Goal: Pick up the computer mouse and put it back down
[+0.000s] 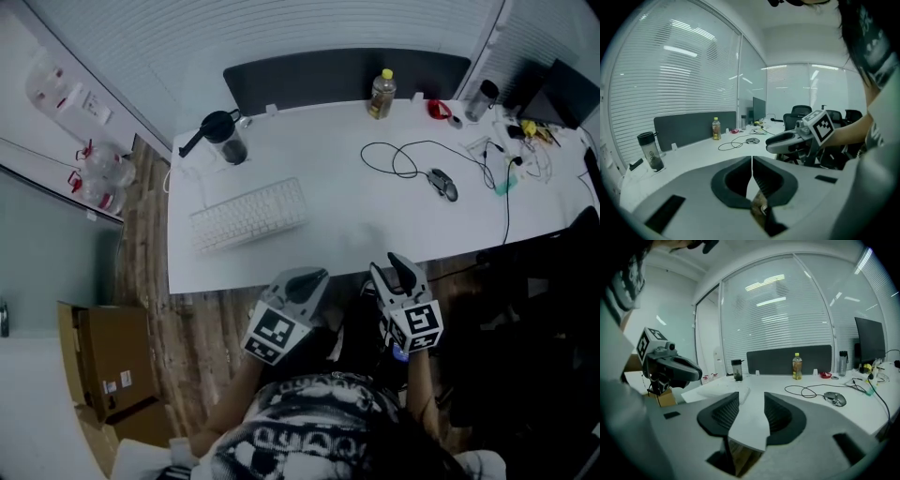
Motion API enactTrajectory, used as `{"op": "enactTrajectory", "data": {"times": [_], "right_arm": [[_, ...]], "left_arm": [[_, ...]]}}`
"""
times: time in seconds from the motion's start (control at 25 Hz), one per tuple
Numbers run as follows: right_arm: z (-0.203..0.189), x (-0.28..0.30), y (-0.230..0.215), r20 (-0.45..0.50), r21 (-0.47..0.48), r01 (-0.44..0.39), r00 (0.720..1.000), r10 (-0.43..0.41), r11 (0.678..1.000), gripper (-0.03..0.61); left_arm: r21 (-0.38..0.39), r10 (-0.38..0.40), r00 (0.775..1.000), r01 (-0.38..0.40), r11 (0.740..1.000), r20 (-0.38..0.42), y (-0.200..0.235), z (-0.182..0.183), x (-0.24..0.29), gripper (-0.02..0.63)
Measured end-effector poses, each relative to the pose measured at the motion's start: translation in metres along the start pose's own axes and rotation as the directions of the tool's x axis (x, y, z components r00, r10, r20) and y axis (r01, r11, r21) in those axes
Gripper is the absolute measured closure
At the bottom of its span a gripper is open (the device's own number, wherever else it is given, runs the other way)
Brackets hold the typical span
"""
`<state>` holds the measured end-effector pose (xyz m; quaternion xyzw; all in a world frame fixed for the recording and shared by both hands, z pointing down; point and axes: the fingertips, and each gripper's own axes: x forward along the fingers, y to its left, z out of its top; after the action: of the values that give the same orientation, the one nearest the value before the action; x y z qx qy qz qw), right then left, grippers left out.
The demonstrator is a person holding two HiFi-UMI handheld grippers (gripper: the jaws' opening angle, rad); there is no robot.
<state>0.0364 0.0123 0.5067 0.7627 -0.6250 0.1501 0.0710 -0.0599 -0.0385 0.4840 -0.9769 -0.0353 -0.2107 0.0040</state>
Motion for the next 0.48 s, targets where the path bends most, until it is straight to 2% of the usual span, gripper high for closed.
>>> {"op": "enactTrajectory", "data": {"times": [0.12, 0.48], "right_arm": [[0.007, -0.010, 0.027, 0.029, -0.015, 0.017, 0.999, -0.017, 1.000, 0.435], [0.017, -0.033, 0.079, 0.063, -0.046, 0.042, 0.997, -0.039, 0.998, 0.576]], "left_arm": [[-0.010, -0.001, 1.000, 0.001, 1.000, 0.003, -0.002, -0.015, -0.027, 0.609], [-0.021, -0.011, 0.999, 0.012, 1.000, 0.041, -0.012, -0.029, -0.073, 0.609]]}}
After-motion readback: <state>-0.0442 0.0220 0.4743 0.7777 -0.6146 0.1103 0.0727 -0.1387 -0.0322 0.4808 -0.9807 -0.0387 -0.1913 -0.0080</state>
